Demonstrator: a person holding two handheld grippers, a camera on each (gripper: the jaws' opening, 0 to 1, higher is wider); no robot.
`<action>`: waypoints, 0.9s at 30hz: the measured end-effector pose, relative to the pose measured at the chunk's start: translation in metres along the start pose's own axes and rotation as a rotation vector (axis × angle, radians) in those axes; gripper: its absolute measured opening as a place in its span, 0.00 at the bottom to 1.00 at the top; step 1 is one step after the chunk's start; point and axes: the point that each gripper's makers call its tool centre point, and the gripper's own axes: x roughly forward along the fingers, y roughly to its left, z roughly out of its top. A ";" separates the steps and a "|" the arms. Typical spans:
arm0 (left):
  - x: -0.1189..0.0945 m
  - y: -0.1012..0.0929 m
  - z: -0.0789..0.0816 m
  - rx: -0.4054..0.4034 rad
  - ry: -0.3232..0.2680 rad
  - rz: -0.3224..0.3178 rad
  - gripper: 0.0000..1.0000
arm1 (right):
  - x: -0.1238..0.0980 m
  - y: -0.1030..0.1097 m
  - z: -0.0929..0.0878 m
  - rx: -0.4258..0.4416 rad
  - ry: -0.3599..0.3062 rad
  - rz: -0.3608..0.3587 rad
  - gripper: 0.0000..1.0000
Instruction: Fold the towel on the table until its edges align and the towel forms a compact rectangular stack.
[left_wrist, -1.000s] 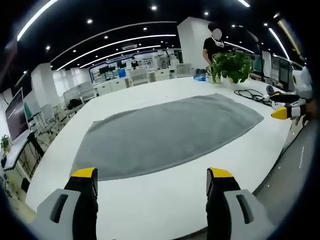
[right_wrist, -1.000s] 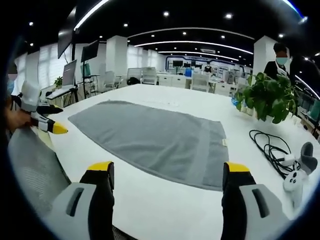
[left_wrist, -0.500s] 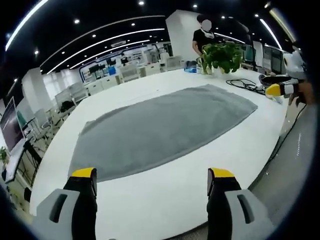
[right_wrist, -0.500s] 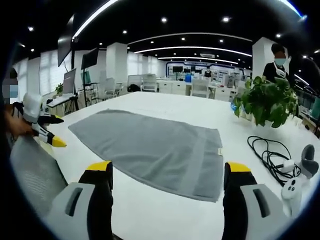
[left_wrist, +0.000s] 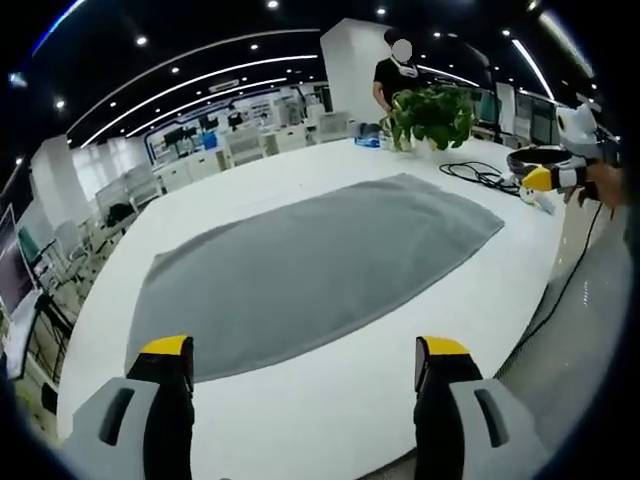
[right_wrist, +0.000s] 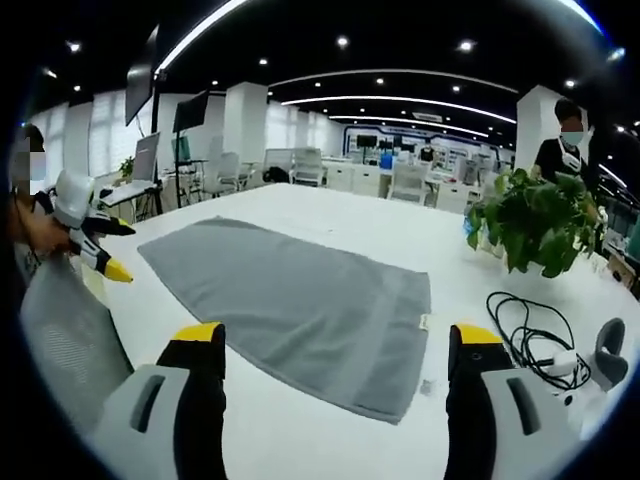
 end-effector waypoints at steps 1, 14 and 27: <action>0.001 -0.003 0.004 0.004 -0.005 -0.014 0.94 | 0.000 -0.004 0.002 -0.002 -0.003 -0.003 0.93; 0.022 -0.044 0.060 0.116 -0.070 -0.127 0.93 | -0.005 -0.050 0.022 -0.029 -0.026 -0.030 0.94; 0.045 -0.084 0.095 0.141 -0.089 -0.205 0.91 | -0.010 -0.114 0.035 -0.030 -0.037 -0.107 0.92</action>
